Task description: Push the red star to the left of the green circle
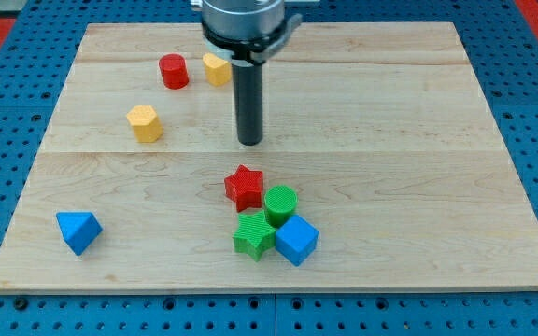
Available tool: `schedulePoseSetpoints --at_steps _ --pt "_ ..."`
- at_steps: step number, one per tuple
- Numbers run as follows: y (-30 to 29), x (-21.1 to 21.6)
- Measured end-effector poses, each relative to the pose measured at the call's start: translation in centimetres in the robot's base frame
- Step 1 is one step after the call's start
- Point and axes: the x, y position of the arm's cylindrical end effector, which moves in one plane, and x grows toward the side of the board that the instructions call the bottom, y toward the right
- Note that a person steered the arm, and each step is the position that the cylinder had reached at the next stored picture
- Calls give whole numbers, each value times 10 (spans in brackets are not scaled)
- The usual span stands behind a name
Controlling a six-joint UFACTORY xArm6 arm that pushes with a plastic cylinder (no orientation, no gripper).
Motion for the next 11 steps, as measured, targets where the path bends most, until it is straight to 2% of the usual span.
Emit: schedulePoseSetpoints --at_steps 2,5,6,8,11 --pt "22 55" --pt "5 52" --pt "-13 35" --pt "-10 69" --pt "-46 -1"
